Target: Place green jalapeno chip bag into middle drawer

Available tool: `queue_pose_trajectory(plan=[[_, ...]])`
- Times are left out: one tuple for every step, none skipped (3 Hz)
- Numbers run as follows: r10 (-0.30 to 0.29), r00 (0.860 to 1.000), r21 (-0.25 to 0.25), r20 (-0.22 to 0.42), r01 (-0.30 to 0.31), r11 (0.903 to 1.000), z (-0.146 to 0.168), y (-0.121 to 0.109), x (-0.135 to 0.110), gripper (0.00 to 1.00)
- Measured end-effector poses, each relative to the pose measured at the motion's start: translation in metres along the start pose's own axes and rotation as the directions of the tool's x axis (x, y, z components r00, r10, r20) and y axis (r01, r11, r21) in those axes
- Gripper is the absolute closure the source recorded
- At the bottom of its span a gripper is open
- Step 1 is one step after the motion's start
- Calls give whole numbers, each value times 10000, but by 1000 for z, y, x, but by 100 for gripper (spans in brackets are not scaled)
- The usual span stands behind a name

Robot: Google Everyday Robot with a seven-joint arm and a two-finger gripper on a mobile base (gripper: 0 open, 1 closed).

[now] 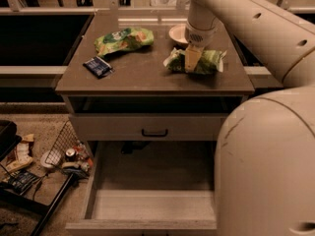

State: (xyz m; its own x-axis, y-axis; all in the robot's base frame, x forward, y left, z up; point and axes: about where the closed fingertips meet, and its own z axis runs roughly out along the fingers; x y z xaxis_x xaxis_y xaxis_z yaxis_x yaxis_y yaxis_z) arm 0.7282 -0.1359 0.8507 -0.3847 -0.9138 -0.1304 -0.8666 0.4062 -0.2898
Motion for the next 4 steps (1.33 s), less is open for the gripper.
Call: queue_pose_trajectory(plan=[[99,9995,95,287,-101,9999,-8,1,1,72],[-78,9974,362,720,52,9993,-46,-6,2,95],[-6,9965,1014,836,-79,9948,-113,-14,15,100],[675,9891,1297,1308,-845,9879,-174,-4,52,100]])
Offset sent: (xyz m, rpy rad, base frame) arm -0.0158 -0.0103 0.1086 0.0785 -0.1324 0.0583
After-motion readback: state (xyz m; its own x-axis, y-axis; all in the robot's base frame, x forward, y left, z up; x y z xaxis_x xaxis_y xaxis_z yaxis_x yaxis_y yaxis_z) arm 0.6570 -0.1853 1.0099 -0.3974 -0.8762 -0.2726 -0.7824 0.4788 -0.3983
